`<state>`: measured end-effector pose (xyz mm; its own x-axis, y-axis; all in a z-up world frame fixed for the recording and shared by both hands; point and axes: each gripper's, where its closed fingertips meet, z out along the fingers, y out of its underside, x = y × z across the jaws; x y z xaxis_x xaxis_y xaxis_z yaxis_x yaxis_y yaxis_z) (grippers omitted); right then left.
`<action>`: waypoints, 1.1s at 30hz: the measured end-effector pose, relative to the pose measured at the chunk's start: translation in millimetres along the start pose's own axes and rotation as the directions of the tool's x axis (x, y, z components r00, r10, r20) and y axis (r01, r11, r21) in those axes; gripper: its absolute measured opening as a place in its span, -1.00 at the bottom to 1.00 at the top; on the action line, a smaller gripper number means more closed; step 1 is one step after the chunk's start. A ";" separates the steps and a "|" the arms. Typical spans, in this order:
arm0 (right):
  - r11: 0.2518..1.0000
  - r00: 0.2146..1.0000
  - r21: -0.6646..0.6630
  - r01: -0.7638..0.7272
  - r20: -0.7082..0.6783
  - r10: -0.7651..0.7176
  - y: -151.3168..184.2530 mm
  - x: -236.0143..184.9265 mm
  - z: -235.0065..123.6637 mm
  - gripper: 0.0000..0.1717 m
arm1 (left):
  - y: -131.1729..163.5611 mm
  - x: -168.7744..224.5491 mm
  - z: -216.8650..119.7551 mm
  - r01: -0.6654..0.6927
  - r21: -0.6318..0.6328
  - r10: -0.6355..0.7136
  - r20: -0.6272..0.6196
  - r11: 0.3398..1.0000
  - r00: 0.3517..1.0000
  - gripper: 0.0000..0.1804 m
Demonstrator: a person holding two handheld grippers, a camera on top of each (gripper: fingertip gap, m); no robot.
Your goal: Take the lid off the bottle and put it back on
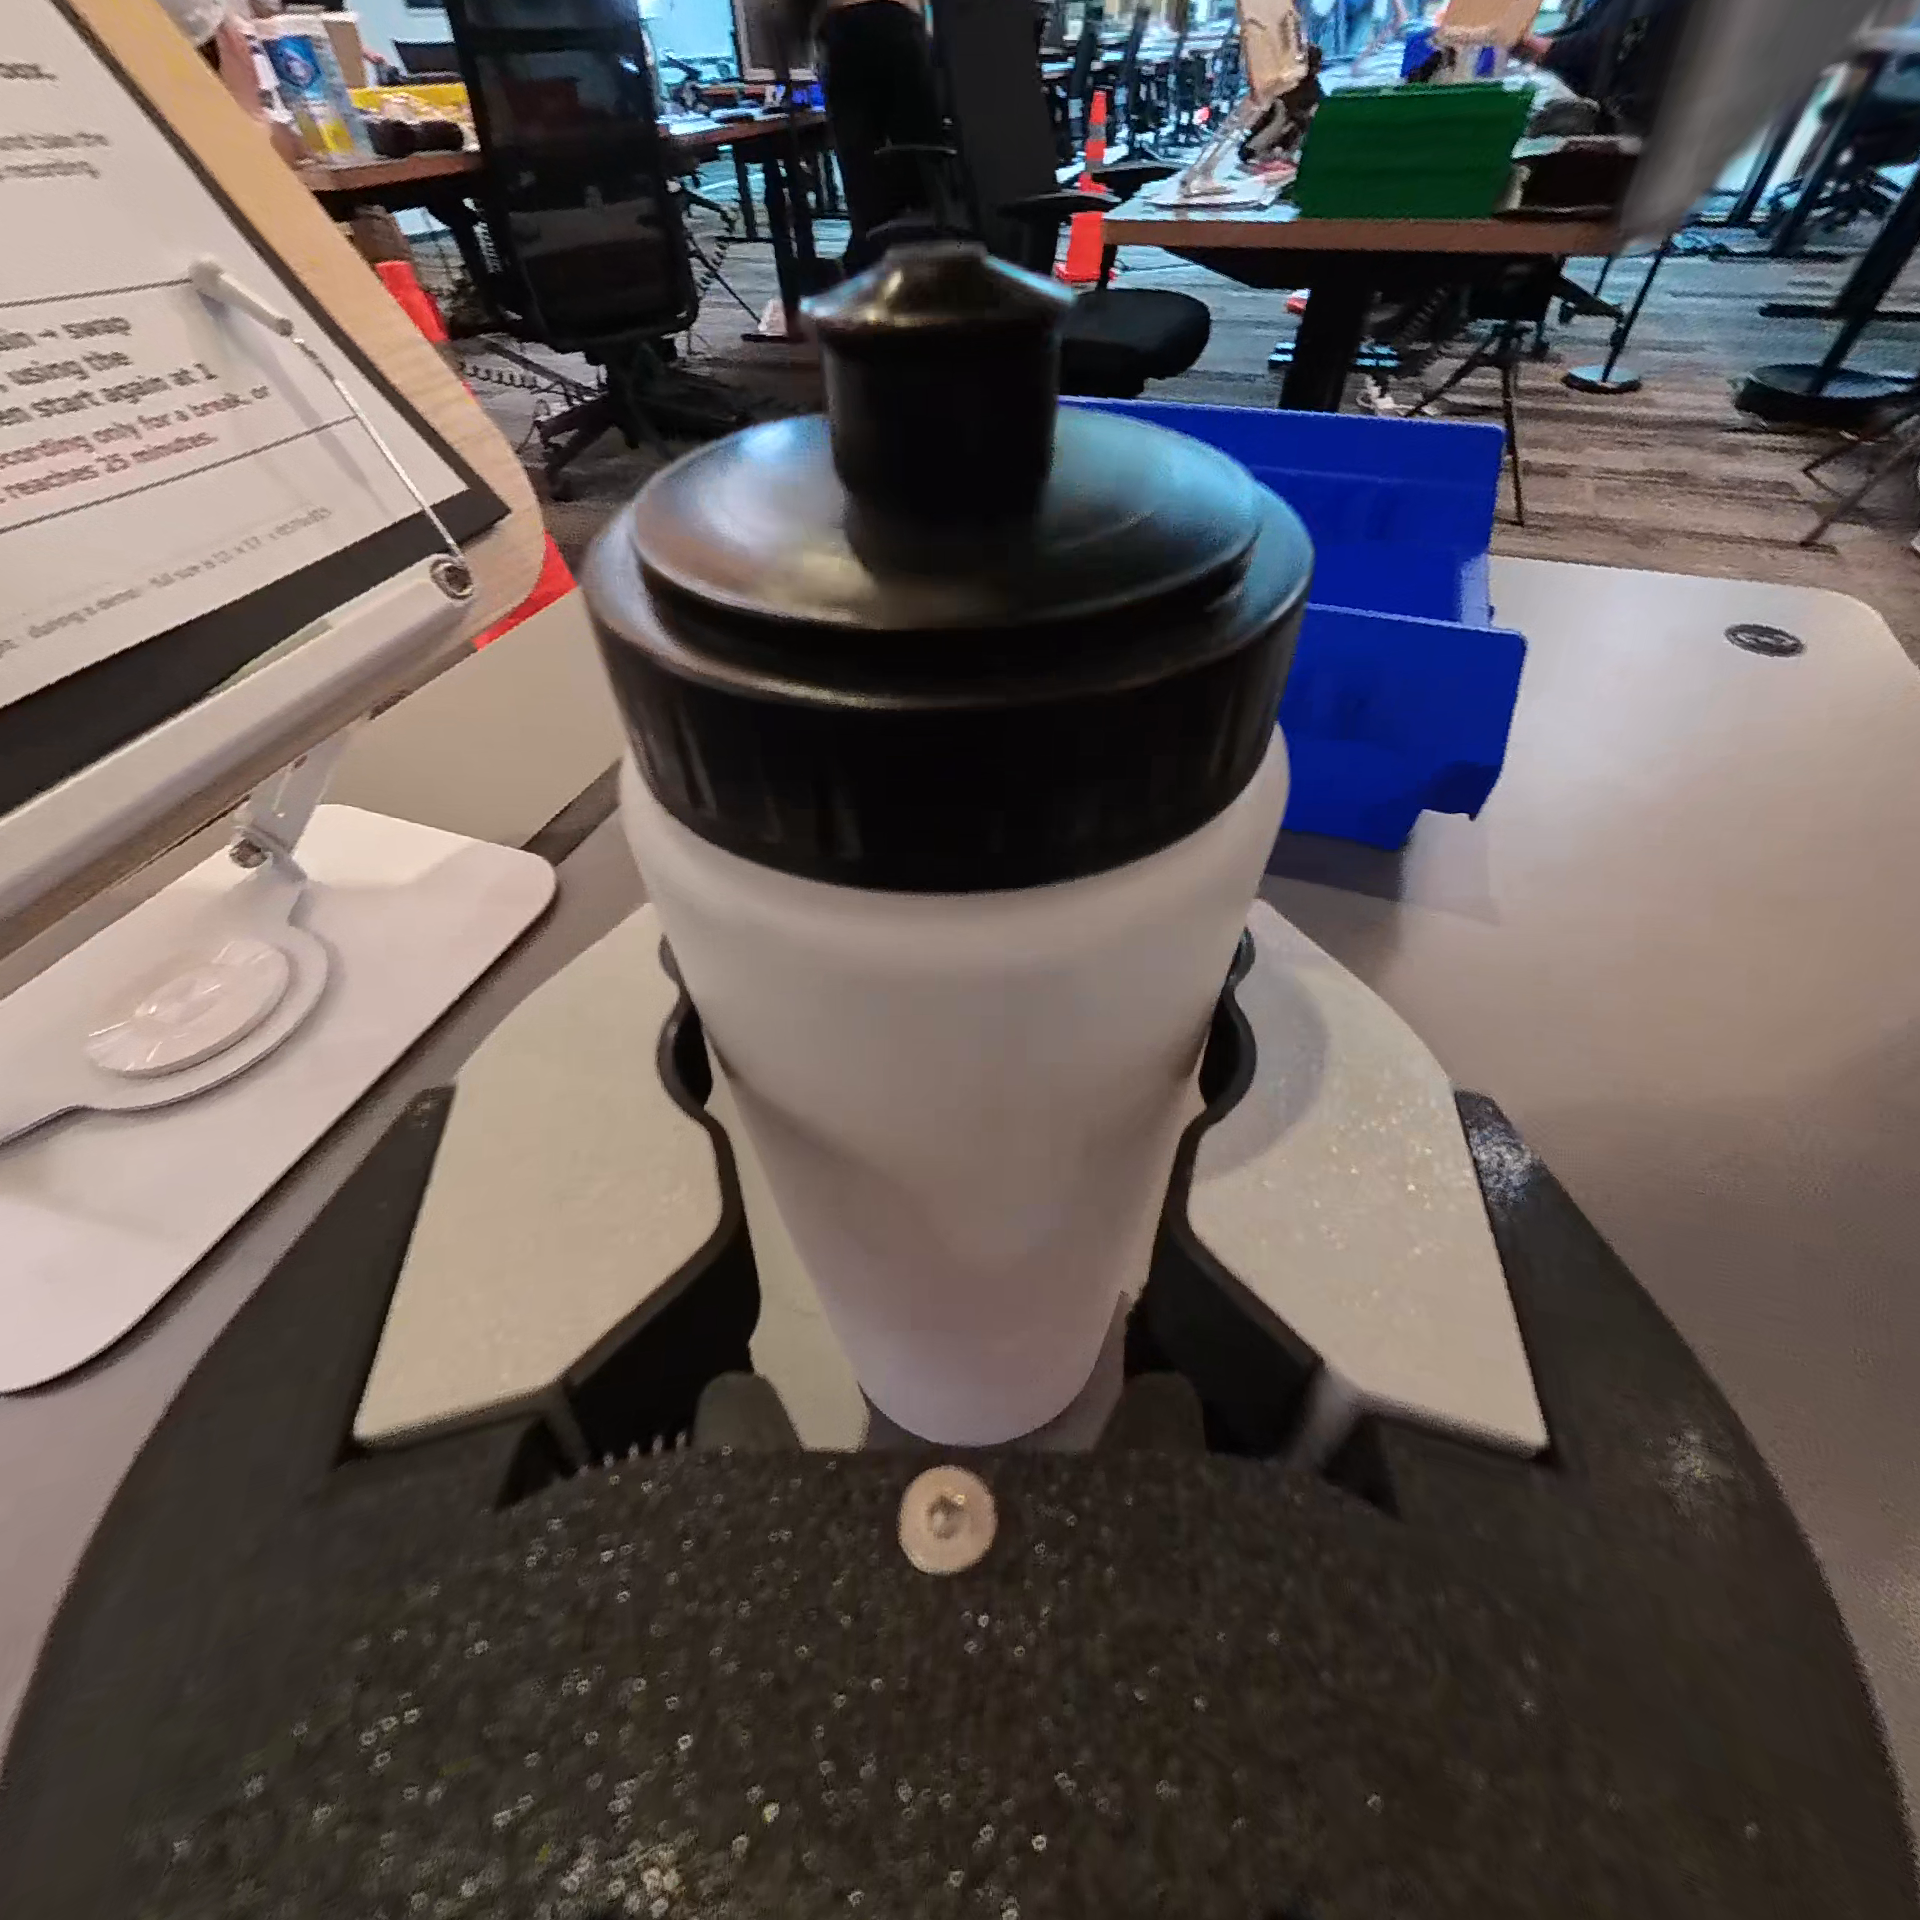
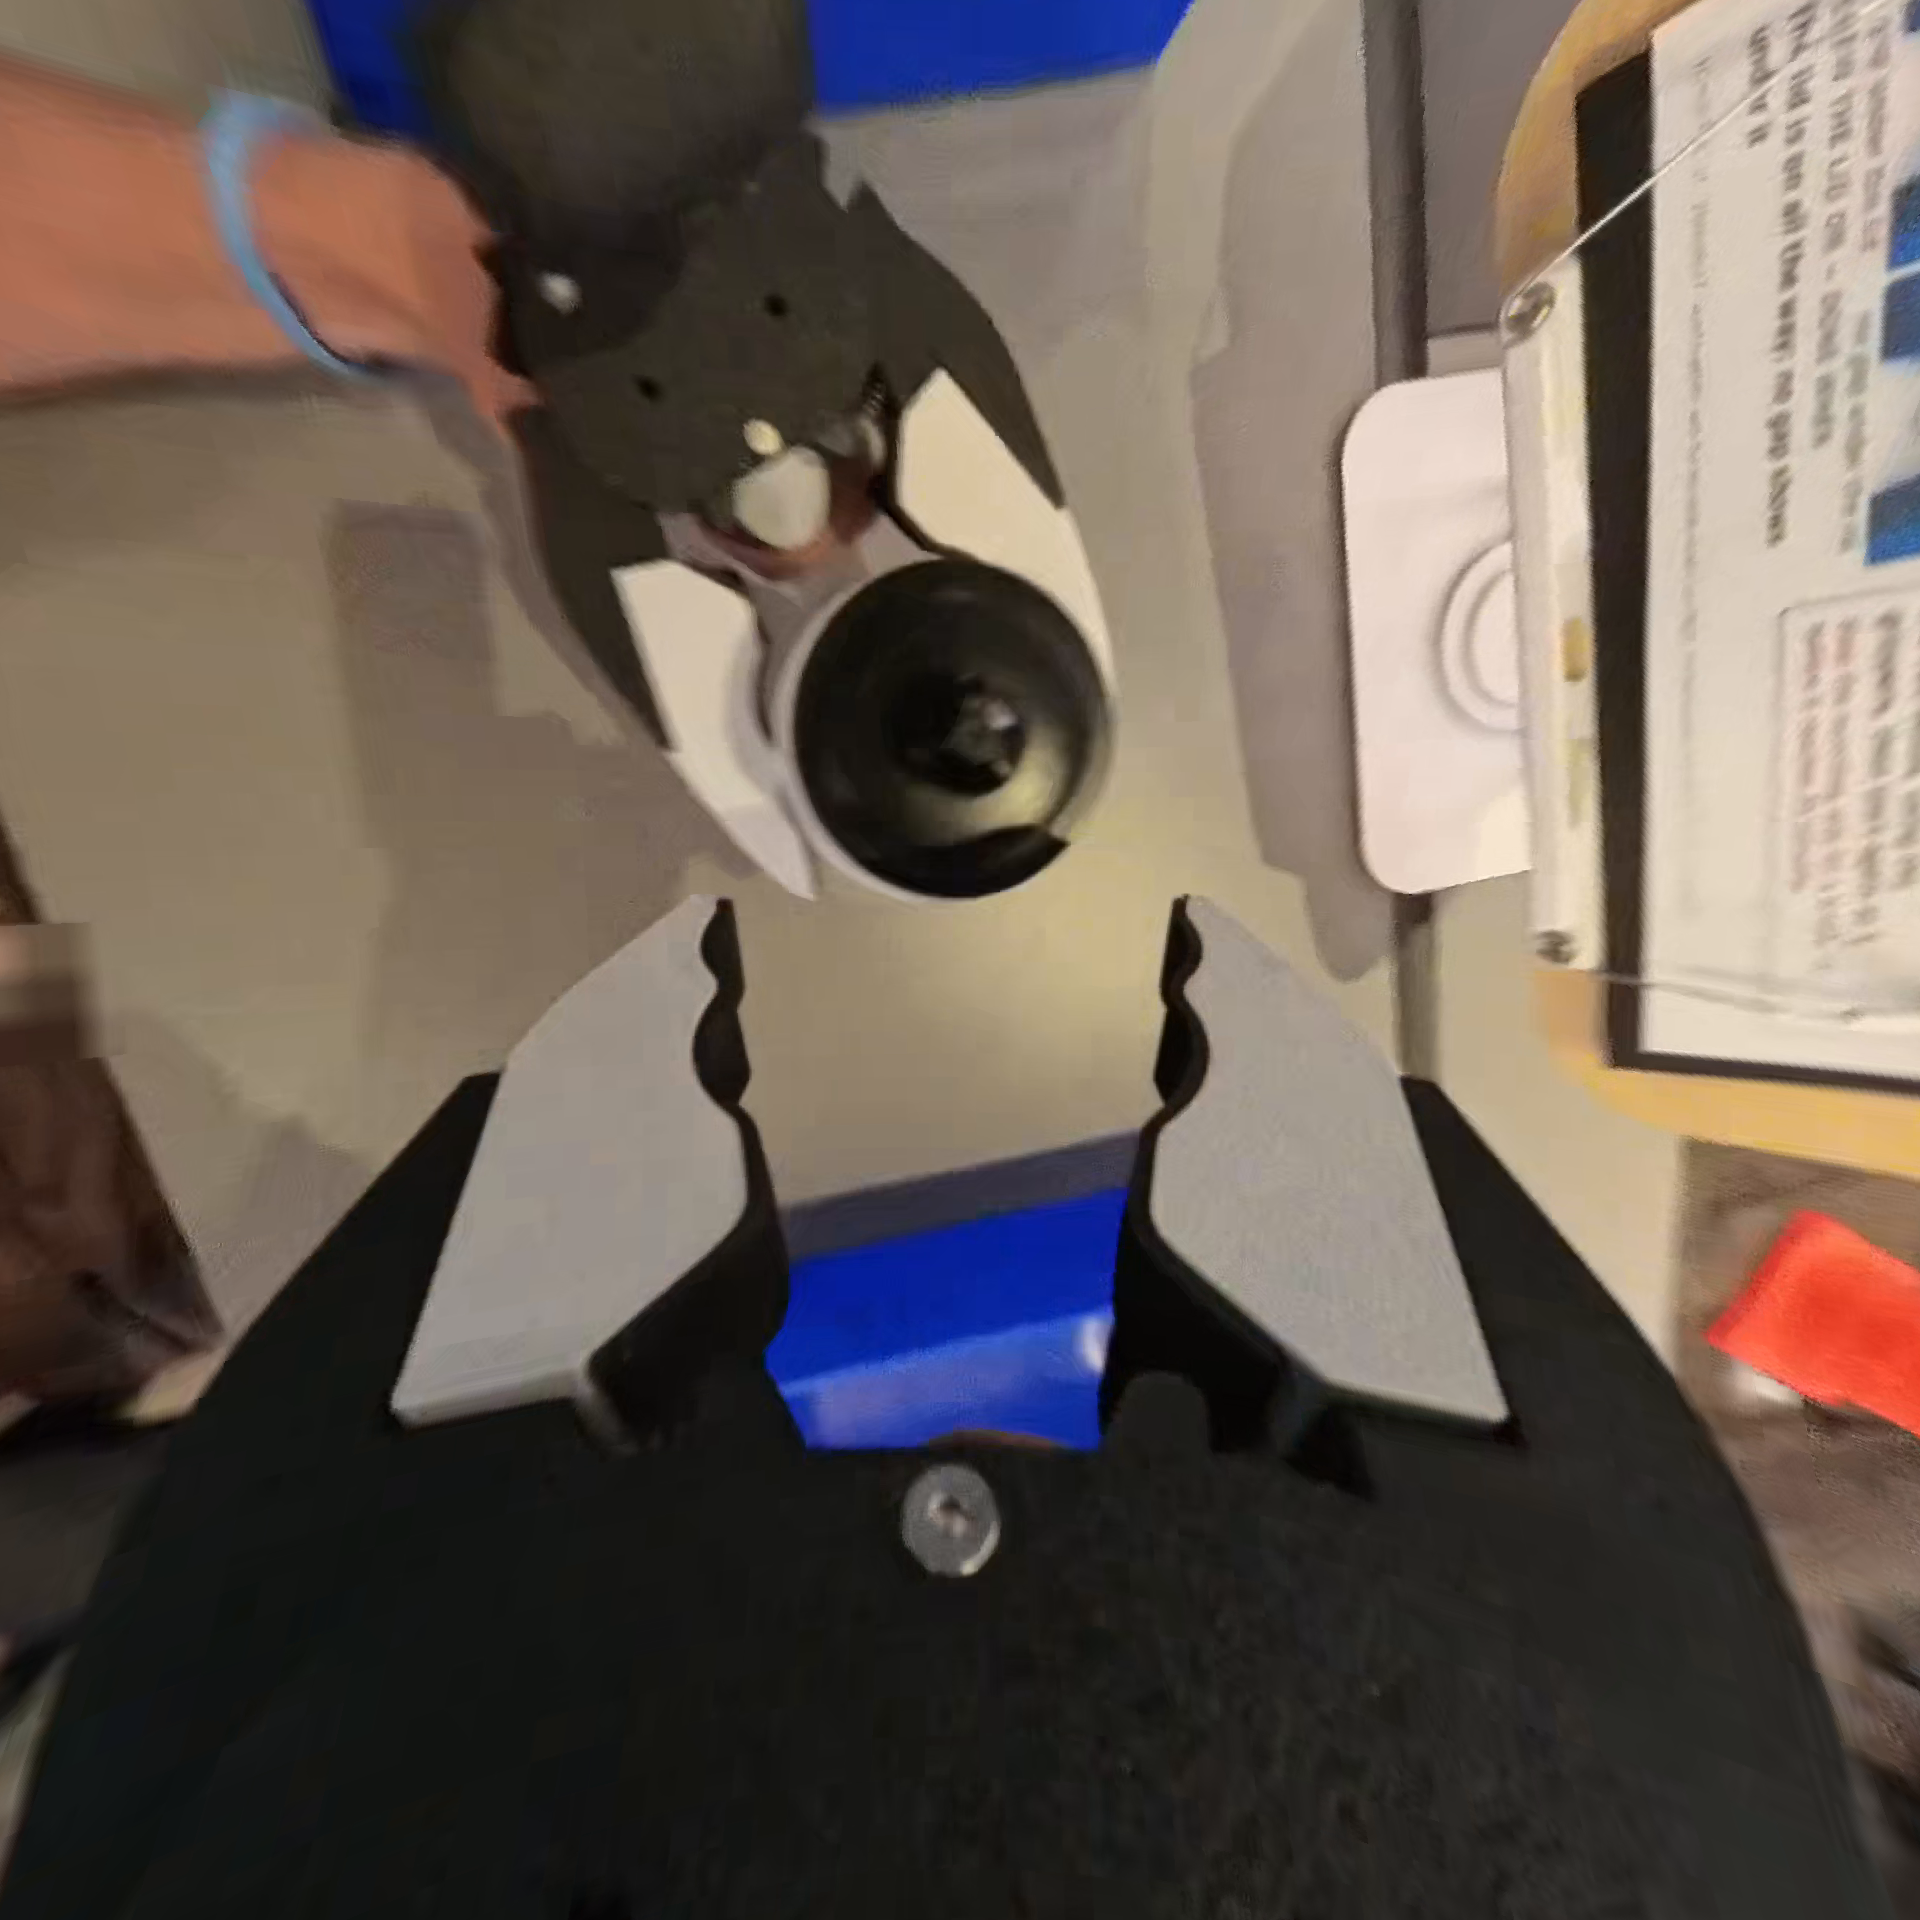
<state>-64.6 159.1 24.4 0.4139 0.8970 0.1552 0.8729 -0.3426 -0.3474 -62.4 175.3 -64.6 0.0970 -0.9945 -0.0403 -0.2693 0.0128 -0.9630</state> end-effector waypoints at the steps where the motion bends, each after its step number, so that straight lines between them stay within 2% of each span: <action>1: 0.996 0.999 -0.073 0.048 -0.010 -0.049 -0.3 7.8 6.9 -0.06 | 0.1 2.0 -0.4 -0.005 -0.001 0.005 -0.012 1.000 1.000 0.03; 4: 0.974 0.992 -0.197 0.111 0.078 -0.097 1.5 6.1 23.4 0.04 | 0.4 2.1 -0.8 -0.003 -0.005 0.003 -0.020 1.000 1.000 0.03; 8: 0.978 0.983 -0.180 0.104 0.170 -0.073 -8.5 -6.1 29.4 -0.06 | -0.4 3.0 1.0 -0.002 0.003 0.002 -0.025 1.000 1.000 0.03; 11: 0.975 0.984 -0.188 0.118 0.151 -0.090 -5.0 -2.2 33.7 -0.17 | -0.7 4.8 3.4 -0.006 -0.004 0.006 -0.026 1.000 1.000 0.03; 16: 0.983 0.981 -0.163 0.079 0.186 -0.048 -1.8 -5.7 35.5 -0.19 | -1.3 6.8 6.0 -0.007 -0.006 0.007 -0.029 1.000 1.000 0.03; 28: 0.950 0.944 -0.139 0.279 0.218 -0.246 1.3 -1.4 34.6 -0.20 | -1.0 3.8 6.3 -0.011 0.010 0.011 -0.012 1.000 1.000 -0.02; 33: 0.912 0.912 -0.144 0.385 0.209 -0.352 2.7 2.0 35.6 -0.21 | -0.9 2.9 6.0 0.002 0.023 -0.002 -0.021 1.000 1.000 -0.03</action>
<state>-70.7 170.0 -9.2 0.0164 0.9973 0.0709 0.9922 -0.0074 -0.1243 -56.1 173.0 -65.5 0.0772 -0.9965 -0.0328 -0.2473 0.0127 -0.9689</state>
